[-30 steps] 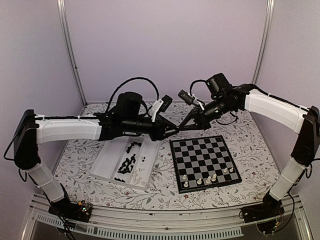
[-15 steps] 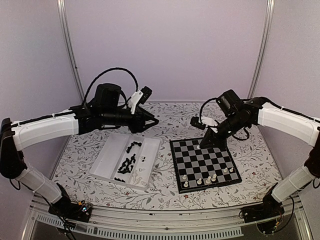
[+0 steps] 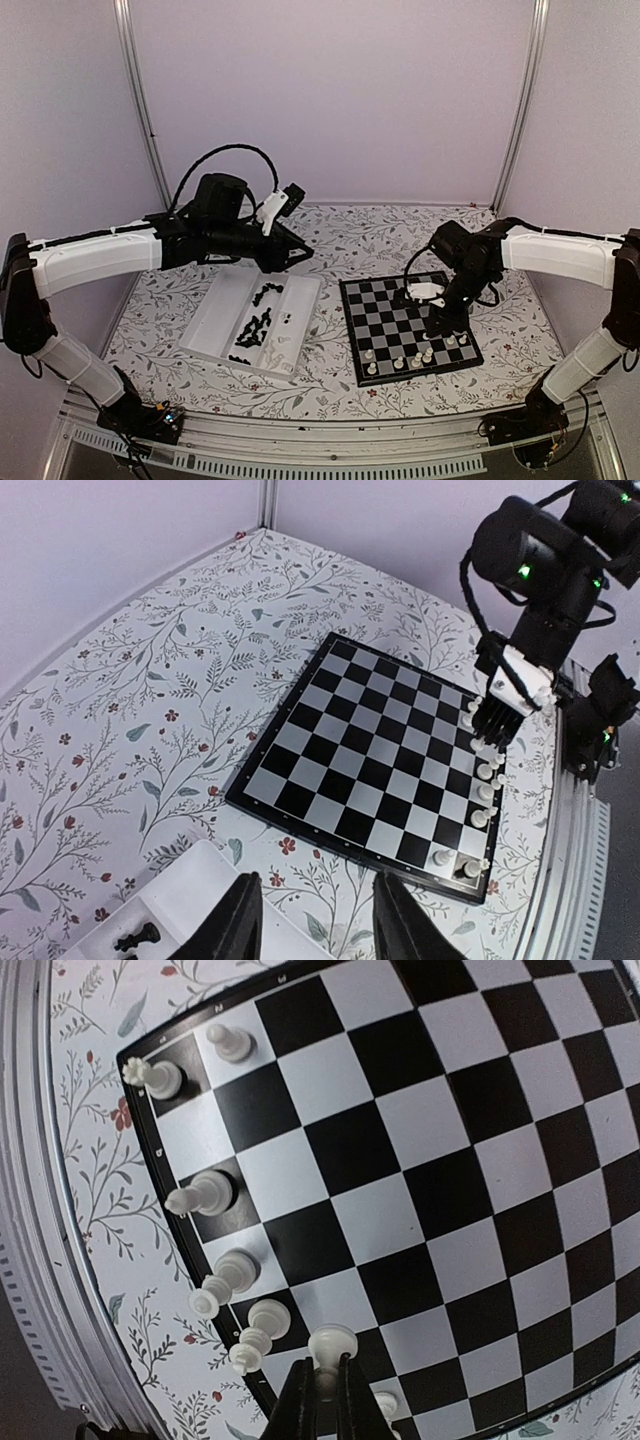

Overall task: Set up the chess pieces on the board
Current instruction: Place the chess piece on the chessboard.

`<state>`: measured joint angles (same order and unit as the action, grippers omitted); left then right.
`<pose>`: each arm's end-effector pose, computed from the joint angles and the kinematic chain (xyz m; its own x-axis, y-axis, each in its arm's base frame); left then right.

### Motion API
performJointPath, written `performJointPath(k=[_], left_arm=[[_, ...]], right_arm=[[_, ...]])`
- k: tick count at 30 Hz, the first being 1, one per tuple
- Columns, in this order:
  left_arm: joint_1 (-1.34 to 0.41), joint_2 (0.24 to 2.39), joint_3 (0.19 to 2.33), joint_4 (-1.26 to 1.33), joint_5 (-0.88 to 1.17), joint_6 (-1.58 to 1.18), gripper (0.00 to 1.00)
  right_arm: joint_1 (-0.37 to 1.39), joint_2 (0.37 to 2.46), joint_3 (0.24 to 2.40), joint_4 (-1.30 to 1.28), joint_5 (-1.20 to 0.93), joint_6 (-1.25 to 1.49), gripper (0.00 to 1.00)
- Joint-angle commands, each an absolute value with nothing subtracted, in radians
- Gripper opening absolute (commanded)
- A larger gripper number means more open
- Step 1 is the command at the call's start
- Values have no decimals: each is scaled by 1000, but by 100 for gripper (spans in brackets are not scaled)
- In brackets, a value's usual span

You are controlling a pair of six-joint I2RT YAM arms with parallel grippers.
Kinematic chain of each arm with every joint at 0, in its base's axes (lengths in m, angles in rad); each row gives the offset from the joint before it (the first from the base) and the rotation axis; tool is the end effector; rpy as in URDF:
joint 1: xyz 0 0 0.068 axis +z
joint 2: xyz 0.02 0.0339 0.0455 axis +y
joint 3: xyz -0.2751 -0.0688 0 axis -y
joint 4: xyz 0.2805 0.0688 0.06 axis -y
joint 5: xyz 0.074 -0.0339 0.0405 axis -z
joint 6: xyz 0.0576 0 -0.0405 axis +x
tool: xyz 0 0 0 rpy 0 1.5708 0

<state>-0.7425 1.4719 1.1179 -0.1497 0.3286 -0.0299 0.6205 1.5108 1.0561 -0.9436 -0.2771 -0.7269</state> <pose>0.2743 -0.2769 0.2843 -0.3808 0.3111 -0.8708 0.8372 0.5158 -0.1819 0.2382 0.1896 0.1913 -0.2019 -0.9299 -0.3074 -0.9791 0.1837 0.0873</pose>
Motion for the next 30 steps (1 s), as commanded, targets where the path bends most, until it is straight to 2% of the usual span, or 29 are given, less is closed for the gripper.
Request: performJointPath(k=[1,21,30], left_arm=[[-730,1479,1115,-157,339,-33,41],[-730,1482,1109,-159,346,-54,41],[-730,1475,1097,-158,348,-58,41]], right_arm=[[619,1538,1016,-973,-220,-750,0],[618,1577,958,-901,-102,-709,1],[618,1598,979,-901,-119,-697,8]])
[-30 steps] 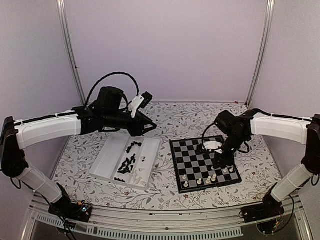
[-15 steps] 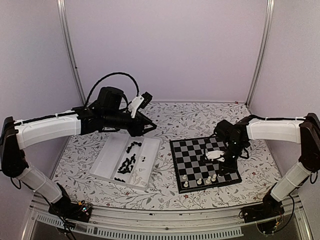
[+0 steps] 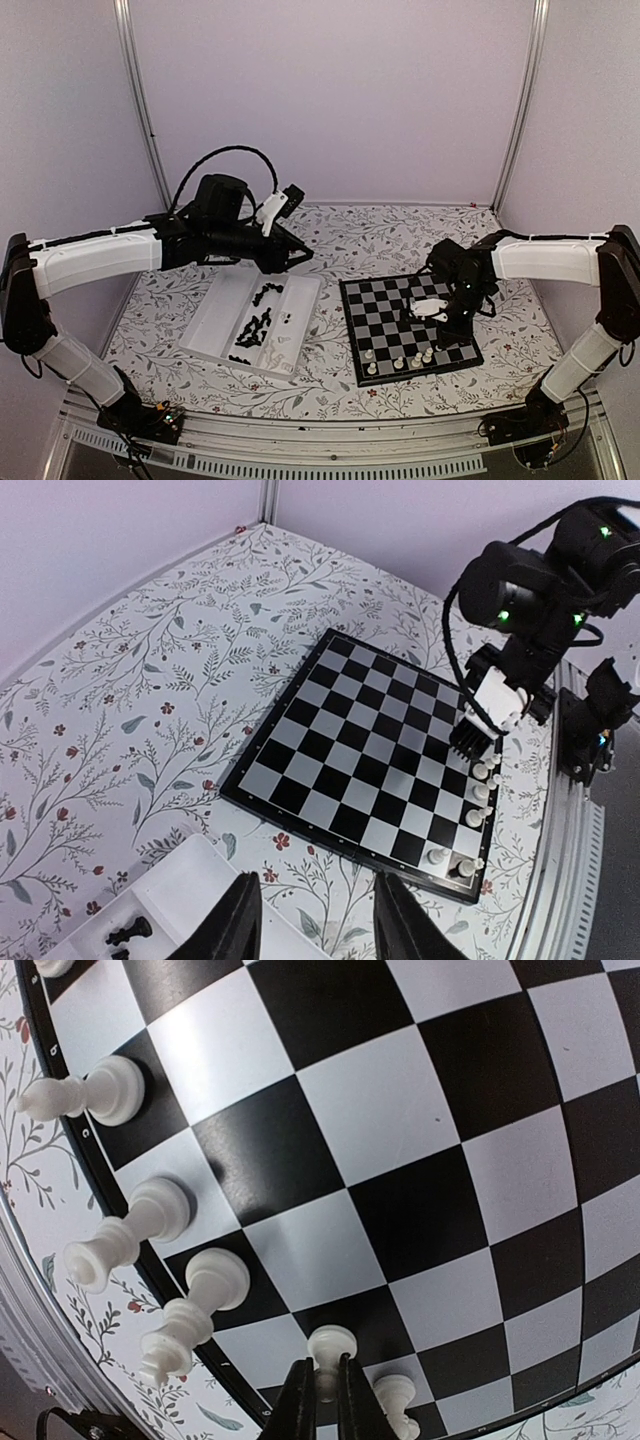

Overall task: Set up the chess pieces on the board
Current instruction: Place the chess piece on the chessboard.

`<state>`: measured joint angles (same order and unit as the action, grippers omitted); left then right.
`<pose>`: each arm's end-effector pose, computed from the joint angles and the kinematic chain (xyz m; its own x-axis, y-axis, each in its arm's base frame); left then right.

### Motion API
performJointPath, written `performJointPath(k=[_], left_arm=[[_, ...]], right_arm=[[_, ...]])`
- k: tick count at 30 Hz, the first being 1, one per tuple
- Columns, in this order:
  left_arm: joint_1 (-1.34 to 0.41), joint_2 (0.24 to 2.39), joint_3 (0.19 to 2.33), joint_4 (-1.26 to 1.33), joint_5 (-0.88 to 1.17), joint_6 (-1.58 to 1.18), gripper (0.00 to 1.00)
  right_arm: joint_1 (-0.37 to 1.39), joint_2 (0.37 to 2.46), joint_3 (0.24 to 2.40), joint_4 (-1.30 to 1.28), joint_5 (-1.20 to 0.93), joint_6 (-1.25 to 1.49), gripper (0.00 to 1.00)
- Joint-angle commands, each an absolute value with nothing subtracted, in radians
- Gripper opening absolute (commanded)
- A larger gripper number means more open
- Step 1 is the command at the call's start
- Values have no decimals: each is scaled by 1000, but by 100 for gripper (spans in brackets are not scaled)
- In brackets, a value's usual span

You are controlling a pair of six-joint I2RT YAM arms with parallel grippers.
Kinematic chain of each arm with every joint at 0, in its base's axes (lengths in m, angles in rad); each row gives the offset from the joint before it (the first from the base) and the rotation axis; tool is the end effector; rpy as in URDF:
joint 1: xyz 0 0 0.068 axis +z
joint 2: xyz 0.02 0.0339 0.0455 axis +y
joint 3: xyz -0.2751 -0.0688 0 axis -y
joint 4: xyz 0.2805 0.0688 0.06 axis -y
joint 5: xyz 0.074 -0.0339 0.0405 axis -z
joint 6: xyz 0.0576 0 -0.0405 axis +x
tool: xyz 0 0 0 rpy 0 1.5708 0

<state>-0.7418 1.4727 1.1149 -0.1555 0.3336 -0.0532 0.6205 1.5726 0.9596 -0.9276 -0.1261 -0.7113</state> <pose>0.2738 -0.2765 0.2822 -0.4066 0.3045 -0.8613 0.8282 0.5208 -0.2069 0.2304 0.1736 0.1452 -0.2374 -0.9657 -0.1049 -0.9702 0.2303 0.0755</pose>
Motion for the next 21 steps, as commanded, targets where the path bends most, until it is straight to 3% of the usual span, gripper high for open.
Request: performJointPath(k=[1,6,14,21], left_arm=[[-731,1474,1094,-157,349,-58,41],[-730,1470,1083,-152,349,-61,41],[-730,1458,1078,-190,341,-64,41],[-732,1485,1031,-315,315,-96,37]], right_arm=[[618,1600,980,-898,-120,-694,9],[618,1599,989,-895,-117,-685,12],[618,1567,1040,-946,-153,-669,27],[578,1492,1084,-978,-205,-663,34]])
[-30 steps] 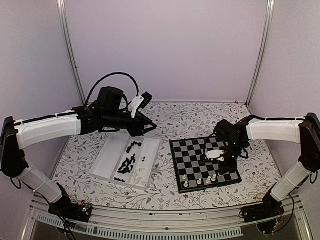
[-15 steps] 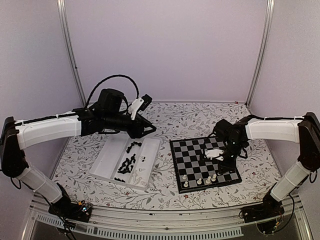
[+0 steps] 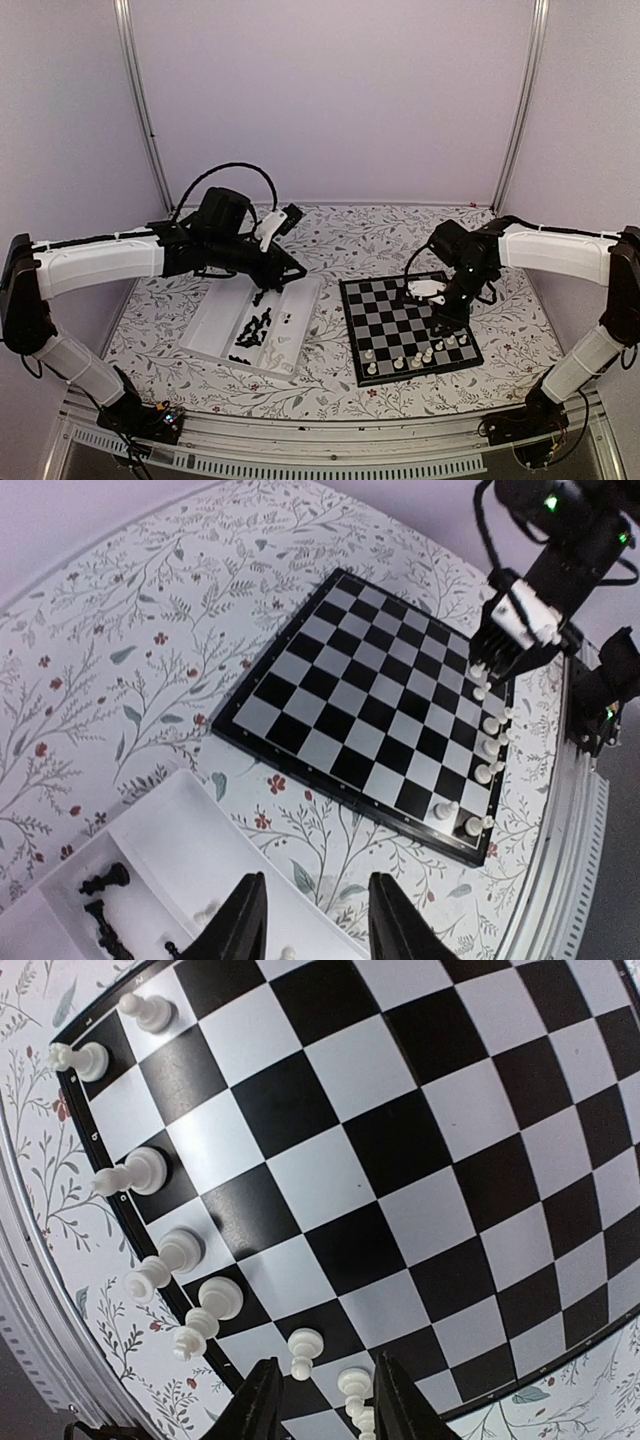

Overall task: Set up the chess pieces on the board
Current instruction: Place the chess piece on the chessboard, then pick up the chess piece from the storage box.

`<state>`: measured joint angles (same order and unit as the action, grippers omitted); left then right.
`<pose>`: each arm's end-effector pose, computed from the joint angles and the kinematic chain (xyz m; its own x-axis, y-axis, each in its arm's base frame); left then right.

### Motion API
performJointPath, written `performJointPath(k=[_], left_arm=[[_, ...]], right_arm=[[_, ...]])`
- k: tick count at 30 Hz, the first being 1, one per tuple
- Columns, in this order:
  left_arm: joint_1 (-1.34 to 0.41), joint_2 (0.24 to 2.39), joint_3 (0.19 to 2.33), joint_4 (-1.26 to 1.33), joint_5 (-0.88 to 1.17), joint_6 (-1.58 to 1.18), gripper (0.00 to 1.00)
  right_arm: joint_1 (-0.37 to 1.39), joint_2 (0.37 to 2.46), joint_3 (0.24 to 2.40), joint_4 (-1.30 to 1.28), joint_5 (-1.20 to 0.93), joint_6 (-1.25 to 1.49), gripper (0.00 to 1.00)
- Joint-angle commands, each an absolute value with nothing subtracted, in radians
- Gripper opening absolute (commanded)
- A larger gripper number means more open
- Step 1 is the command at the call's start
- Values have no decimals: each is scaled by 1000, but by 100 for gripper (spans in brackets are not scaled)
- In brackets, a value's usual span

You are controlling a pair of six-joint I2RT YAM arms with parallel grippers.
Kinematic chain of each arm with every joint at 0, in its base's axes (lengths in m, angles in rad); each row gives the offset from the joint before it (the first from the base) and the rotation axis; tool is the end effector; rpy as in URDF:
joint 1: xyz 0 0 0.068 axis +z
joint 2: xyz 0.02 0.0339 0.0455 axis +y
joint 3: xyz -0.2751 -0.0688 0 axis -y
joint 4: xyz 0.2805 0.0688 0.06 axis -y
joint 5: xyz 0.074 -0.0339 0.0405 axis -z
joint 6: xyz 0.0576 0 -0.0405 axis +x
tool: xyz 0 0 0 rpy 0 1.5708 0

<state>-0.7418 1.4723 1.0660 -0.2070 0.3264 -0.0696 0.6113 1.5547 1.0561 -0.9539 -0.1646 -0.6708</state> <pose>0.2673 -0.2700 0.2575 -0.4813 0.3517 -0.8029 0.8017 0.5470 -0.2410 0.2452 0.1834 0.1772 -0.2752 -0.9417 -0.1936 -0.9614 0.2698 0.0541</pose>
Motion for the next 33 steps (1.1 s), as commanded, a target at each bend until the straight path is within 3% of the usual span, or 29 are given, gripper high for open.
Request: performJointPath(k=[1,9,14,33], left_arm=[[-734,1499,1033,-344,304,-104,37],[-768,1629,1085,-470,195,-271,28],[-803,1679,1136,-531,8,-570,28],[-852,1878,1245,-603,-28,-827,29]], right_arm=[[561,1485,1083,-966,-222,-658,34],[454,1434,1008,-729,-355,-497,34],[369,1408,985,-680,-386,-475,33],[367,1374,931,-645,-463,-484,33]])
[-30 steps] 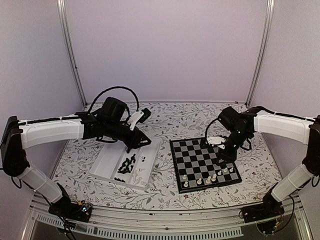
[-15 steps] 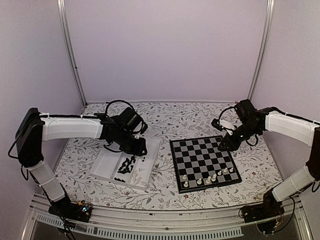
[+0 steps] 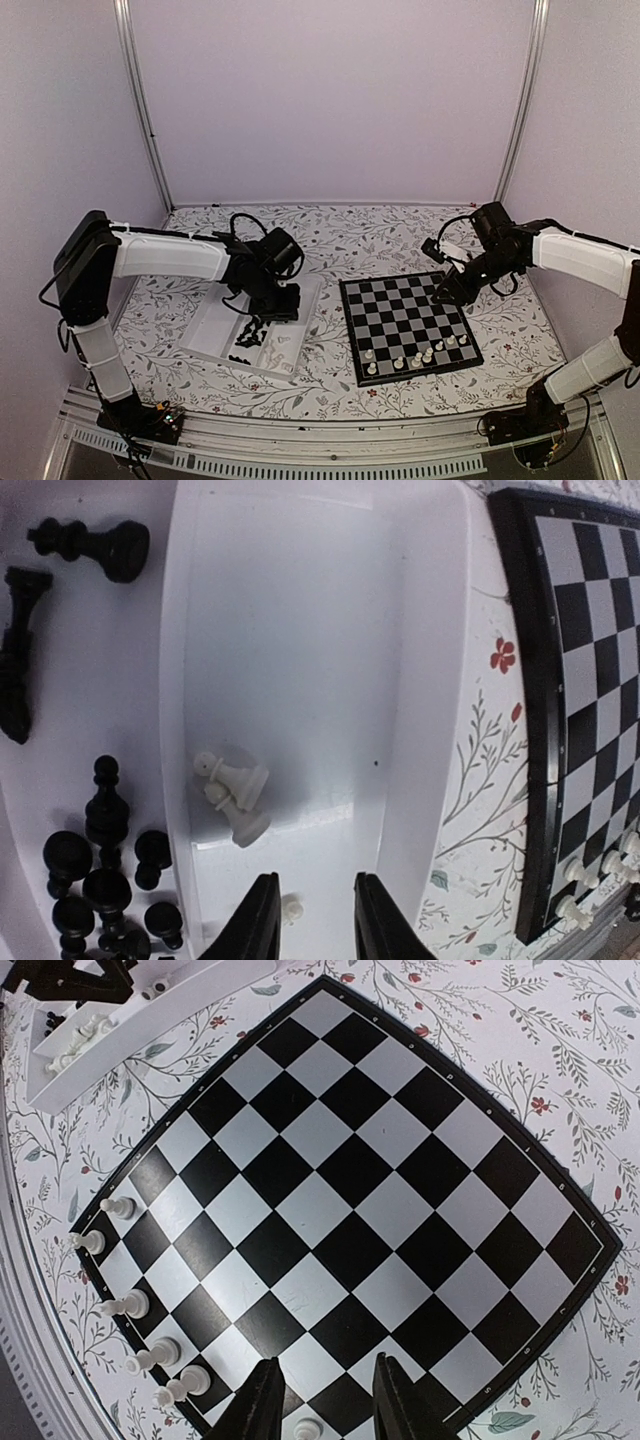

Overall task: Set up the chess pieces on the board
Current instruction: Pick up the chess piece from the storage box.

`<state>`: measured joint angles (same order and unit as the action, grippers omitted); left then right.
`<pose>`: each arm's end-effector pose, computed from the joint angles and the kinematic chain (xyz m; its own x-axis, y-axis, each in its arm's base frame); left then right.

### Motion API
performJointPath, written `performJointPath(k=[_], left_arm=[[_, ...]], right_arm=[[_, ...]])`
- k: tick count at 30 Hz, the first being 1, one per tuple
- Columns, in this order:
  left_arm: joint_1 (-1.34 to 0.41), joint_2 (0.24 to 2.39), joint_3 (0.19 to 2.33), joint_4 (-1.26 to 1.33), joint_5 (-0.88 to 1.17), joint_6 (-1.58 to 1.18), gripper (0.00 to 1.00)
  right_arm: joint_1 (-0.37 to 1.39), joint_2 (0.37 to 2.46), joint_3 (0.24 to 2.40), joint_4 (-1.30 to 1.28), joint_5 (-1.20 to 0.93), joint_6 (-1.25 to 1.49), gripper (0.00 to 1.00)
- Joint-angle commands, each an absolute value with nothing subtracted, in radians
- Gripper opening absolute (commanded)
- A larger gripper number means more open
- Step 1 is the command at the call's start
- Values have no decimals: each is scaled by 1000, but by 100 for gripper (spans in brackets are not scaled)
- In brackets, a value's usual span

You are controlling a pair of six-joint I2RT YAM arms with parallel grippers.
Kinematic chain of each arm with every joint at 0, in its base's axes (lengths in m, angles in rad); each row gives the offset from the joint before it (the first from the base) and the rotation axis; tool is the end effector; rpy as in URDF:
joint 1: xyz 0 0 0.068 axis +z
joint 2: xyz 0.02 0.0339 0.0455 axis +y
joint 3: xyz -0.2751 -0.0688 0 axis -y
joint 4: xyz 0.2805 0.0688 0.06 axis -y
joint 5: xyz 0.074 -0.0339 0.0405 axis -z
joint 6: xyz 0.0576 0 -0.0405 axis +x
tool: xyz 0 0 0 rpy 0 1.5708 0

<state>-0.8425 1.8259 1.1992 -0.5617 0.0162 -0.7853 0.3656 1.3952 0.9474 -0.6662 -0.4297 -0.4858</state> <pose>0.2661 -0.2998 0.1417 -0.9671 0.0223 -0.2532 0.0939 0.9570 -0.2745 0.2777 0.1320 0.2036 -0.5093 -0.6495 -0.5646 -0.8305 0.5429 0.1247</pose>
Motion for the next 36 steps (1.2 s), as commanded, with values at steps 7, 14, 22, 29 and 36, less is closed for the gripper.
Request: performJointPath(k=[7,14,22,29,36], left_arm=[[-853,1974,1326,-702,-66,-827,30],[-853,2000,1350,-725,-90,-823,30],[-841,2033,1421,-739,-144,-764,30],[-820,2075,1446,-734,-121,-751,30],[-812,2106,1462,-723,-114,-742,30]], right_arm=[[367,1359,914,-633,-468,-484,33],[366,1338,893,-624,-468,-485,33],[366,1344,897,-622,-476,-484,33],[366,1338,892,-625,-470,-484,33],[366,1338,890,-623,-472,-485,33]])
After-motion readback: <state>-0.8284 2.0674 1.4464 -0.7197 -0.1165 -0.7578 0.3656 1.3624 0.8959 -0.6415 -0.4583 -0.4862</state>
